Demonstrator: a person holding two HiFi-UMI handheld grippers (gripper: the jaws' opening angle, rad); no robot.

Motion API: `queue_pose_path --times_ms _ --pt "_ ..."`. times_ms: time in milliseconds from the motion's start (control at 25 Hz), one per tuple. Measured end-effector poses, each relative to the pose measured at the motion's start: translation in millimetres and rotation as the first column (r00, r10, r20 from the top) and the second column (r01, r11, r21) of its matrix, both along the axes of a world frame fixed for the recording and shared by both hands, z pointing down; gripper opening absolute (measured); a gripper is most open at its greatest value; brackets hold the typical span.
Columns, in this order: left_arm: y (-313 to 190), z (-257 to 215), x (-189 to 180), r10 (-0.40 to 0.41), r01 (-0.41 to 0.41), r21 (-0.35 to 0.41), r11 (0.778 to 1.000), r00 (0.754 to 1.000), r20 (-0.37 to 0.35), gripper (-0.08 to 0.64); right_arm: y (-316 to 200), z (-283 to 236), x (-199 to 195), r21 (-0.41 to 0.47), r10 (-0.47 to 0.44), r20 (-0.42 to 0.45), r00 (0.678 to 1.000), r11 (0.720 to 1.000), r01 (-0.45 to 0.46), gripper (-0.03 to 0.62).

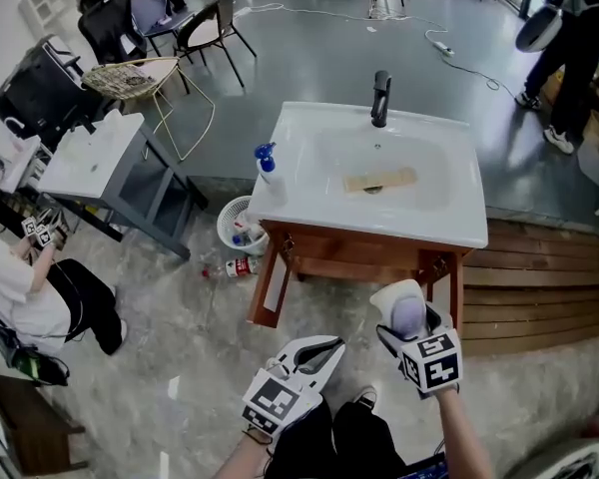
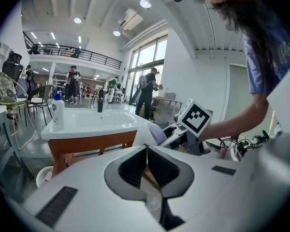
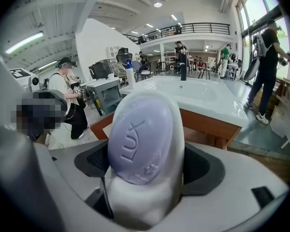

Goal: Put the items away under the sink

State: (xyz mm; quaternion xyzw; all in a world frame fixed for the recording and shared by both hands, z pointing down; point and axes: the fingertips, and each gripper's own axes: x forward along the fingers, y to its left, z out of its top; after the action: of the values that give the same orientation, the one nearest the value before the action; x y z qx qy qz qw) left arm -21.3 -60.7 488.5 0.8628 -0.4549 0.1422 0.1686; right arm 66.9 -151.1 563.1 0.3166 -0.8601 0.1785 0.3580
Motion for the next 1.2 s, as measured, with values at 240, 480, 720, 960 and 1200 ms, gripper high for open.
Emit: queue_pose_path --times_ms 240,480,720,960,1200 --pt "-13.8 29.5 -17.4 0.017 -0.017 -0.002 1.0 1.0 0.002 0.017 -17.2 28.6 -30.3 0.016 -0.028 -0.017 0.999 0.999 0.029 0.44" --pt "-32.3 67.2 -31.7 0.045 -0.045 0.023 0.999 0.999 0.002 0.017 -32.4 72.3 -58.8 0.009 -0.036 -0.028 0.999 0.999 0.036 0.44" --pt "-53.0 109.9 -41.4 0.054 -0.053 0.015 0.998 0.998 -0.022 0.017 -53.2 117.0 -72.0 -0.001 0.012 -0.027 1.0 1.0 -0.012 0.44" --pt "-73.0 141.5 -46.5 0.06 -0.059 0.008 0.998 0.997 -0.056 0.017 -66.8 161.1 -79.2 -0.026 0.071 -0.03 0.997 0.997 -0.072 0.44" --pt "-89.2 171.6 -48.5 0.09 -0.09 0.003 0.996 0.995 -0.047 0.017 -88.5 201.0 -91.6 -0.029 0.104 -0.028 0.994 0.994 -0.105 0.439"
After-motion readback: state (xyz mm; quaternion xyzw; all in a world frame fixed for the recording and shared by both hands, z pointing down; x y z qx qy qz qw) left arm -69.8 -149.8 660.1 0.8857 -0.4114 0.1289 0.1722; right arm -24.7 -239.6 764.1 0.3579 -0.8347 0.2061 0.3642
